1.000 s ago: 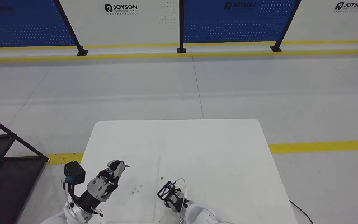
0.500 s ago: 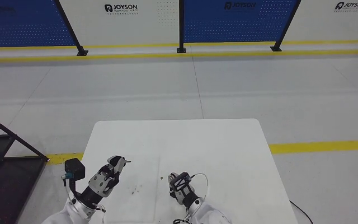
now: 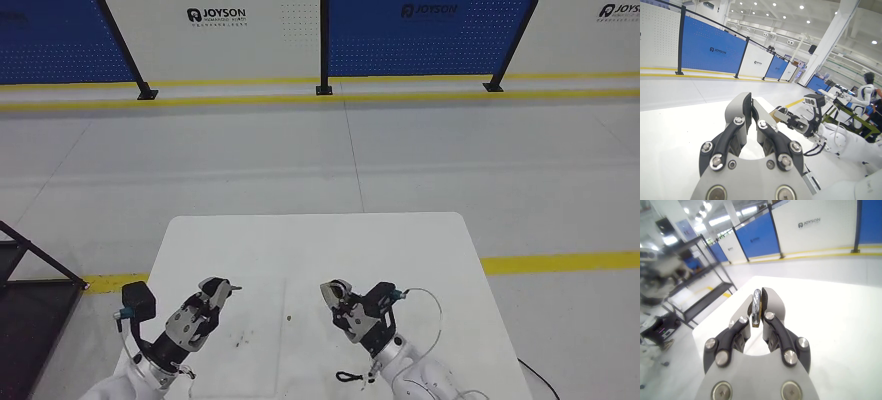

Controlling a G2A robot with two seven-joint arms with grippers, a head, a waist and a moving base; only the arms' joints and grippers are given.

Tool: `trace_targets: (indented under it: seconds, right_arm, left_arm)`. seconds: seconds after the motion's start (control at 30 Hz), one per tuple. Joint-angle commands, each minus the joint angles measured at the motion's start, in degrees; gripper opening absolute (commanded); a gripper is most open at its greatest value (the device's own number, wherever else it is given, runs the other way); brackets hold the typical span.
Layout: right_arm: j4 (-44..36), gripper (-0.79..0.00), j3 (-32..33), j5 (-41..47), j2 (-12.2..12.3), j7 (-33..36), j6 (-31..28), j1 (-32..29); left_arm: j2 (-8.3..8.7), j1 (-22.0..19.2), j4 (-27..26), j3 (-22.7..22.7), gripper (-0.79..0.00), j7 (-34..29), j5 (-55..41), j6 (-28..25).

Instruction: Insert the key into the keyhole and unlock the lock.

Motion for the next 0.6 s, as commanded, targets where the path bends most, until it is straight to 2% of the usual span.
trace_targets:
  seconds: [0.0, 0.43, 0.57]
  right_arm:
    - [0.2, -0.785, 1.1, 2.2, 0.2, -0.8, -2.8, 0.1]
    - [1.6, -0.785, 4.6, 15.6, 1.2, -3.2, -18.7, -0.1]
    - [1.7, -0.785, 5.2, 17.7, 1.4, -2.0, -20.8, 0.1]
  left_arm:
    - [-0.02, -0.6, 0.3, 0.8, -0.785, -0.4, -0.7, -0.3]
    - [-0.28, -3.2, 3.0, 5.8, -0.785, -0.4, -6.3, -2.8]
    - [-0.14, -4.3, 4.1, 6.4, -0.785, -2.9, -7.9, -3.4]
